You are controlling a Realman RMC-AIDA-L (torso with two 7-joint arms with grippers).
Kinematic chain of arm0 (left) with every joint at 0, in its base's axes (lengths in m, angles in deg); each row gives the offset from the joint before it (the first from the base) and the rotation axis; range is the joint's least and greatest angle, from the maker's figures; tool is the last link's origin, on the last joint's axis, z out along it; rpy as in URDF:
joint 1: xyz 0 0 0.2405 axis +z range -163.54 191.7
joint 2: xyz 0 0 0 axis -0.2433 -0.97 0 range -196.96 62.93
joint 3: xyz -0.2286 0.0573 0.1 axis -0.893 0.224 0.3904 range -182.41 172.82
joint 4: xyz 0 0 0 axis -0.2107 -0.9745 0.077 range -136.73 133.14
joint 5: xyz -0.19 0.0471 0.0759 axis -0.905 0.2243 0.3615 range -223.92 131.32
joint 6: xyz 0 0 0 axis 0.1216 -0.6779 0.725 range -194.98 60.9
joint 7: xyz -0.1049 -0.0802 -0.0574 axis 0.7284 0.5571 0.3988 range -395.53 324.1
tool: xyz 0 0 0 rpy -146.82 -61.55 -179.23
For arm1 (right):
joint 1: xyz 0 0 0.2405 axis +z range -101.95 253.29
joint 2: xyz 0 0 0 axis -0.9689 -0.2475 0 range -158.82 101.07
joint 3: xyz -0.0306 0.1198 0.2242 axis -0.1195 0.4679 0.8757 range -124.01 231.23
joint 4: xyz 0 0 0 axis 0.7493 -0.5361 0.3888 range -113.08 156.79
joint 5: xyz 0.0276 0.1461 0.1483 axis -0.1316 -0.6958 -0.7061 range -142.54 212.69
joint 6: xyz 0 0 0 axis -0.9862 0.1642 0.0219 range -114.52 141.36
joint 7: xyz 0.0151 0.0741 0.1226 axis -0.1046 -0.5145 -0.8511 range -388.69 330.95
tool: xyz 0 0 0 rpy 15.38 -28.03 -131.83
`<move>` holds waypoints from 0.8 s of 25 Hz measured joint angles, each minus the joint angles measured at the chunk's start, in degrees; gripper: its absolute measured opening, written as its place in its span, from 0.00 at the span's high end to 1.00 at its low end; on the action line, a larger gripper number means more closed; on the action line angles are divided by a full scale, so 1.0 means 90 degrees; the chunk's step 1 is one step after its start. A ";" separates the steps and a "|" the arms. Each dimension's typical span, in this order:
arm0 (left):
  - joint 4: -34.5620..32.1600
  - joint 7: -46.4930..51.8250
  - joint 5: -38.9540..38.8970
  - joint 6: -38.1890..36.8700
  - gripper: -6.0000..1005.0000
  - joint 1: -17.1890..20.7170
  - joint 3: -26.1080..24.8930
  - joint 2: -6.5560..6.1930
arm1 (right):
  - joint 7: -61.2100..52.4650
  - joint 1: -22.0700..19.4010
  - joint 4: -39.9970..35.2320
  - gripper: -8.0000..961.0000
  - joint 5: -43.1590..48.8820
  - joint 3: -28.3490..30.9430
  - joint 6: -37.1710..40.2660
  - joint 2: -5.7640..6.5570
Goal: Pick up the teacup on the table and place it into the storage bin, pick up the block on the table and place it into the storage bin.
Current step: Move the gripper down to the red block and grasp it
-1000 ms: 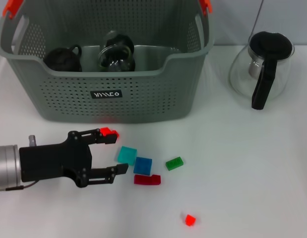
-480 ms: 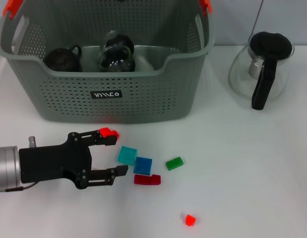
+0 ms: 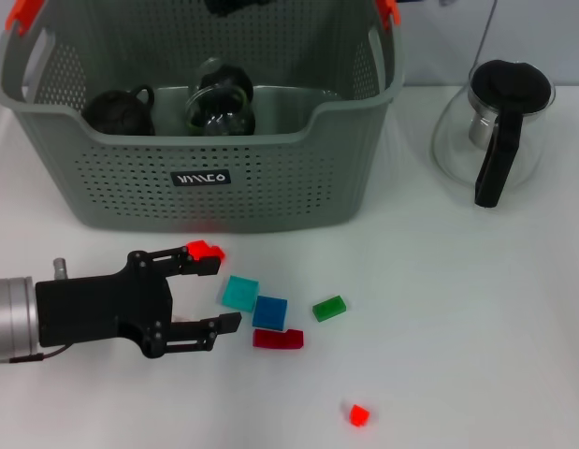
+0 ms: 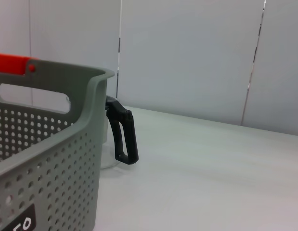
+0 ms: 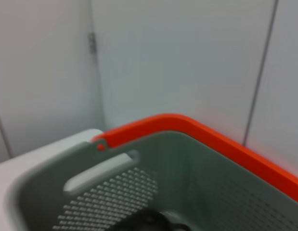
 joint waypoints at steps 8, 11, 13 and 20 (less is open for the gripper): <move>0.0000 -0.0011 0.0000 0.0012 0.24 0.0013 -0.0005 0.0000 | 0.0730 -0.1350 -0.1919 0.04 -0.0937 -0.0030 0.1720 0.0015; 0.0000 -0.0013 0.0006 0.0026 0.24 0.0016 -0.0020 0.0000 | 0.1066 -0.1754 -0.2340 0.05 -0.0920 -0.0097 0.2617 0.0021; 0.0000 -0.0015 0.0007 0.0037 0.24 0.0017 -0.0031 0.0000 | 0.1271 -0.1987 -0.2507 0.05 -0.0908 -0.0196 0.3180 0.0032; 0.0000 -0.0033 0.0010 0.0059 0.24 0.0011 -0.0021 0.0000 | 0.1091 -0.2303 -0.2699 0.05 -0.0032 -0.1102 0.4167 0.0000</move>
